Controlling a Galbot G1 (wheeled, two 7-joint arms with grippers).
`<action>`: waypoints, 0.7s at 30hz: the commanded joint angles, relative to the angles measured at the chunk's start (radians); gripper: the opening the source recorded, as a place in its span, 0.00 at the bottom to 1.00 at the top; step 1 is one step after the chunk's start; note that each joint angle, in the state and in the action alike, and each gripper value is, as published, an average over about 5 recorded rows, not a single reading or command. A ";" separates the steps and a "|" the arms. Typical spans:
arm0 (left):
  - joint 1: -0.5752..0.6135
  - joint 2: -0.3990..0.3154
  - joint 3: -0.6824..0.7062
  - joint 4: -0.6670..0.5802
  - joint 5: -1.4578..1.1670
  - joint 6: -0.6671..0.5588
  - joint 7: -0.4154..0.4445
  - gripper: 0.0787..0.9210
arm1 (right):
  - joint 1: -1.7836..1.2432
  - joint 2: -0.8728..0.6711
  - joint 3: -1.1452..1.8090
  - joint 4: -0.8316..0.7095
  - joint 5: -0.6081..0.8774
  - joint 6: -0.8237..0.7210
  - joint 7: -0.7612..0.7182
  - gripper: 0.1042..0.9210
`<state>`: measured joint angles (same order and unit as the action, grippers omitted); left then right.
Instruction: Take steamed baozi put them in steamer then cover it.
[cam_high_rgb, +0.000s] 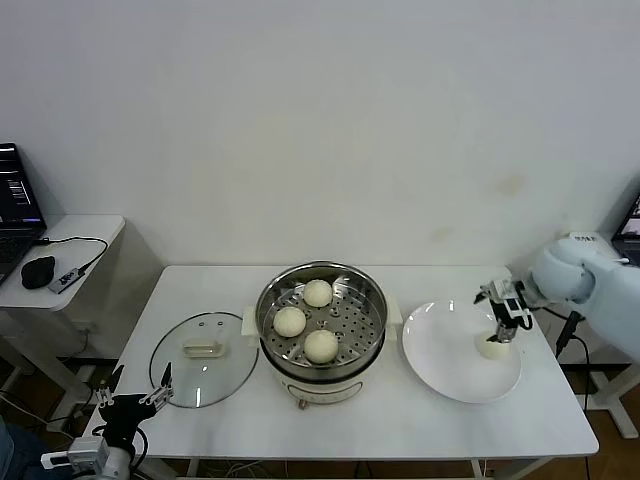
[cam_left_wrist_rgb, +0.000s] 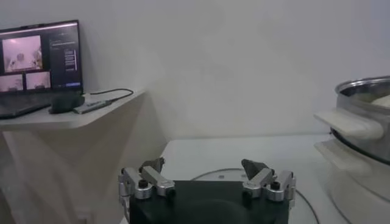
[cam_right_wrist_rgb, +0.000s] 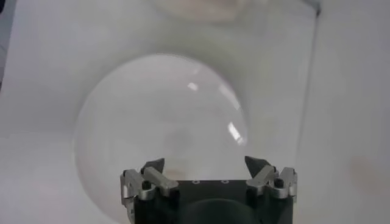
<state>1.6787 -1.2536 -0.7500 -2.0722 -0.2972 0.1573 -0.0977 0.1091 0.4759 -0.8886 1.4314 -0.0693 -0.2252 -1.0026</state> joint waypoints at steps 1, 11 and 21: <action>0.003 0.002 -0.002 0.002 0.000 -0.001 0.000 0.88 | -0.288 0.027 0.248 -0.163 -0.121 -0.019 0.004 0.88; -0.001 0.004 -0.007 0.015 0.000 -0.001 0.000 0.88 | -0.324 0.143 0.313 -0.294 -0.185 0.030 0.017 0.88; -0.004 0.003 -0.006 0.022 0.000 -0.001 0.000 0.88 | -0.321 0.203 0.319 -0.345 -0.221 0.021 0.017 0.88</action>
<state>1.6749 -1.2508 -0.7564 -2.0513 -0.2976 0.1566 -0.0977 -0.1675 0.6192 -0.6152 1.1618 -0.2469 -0.2097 -0.9861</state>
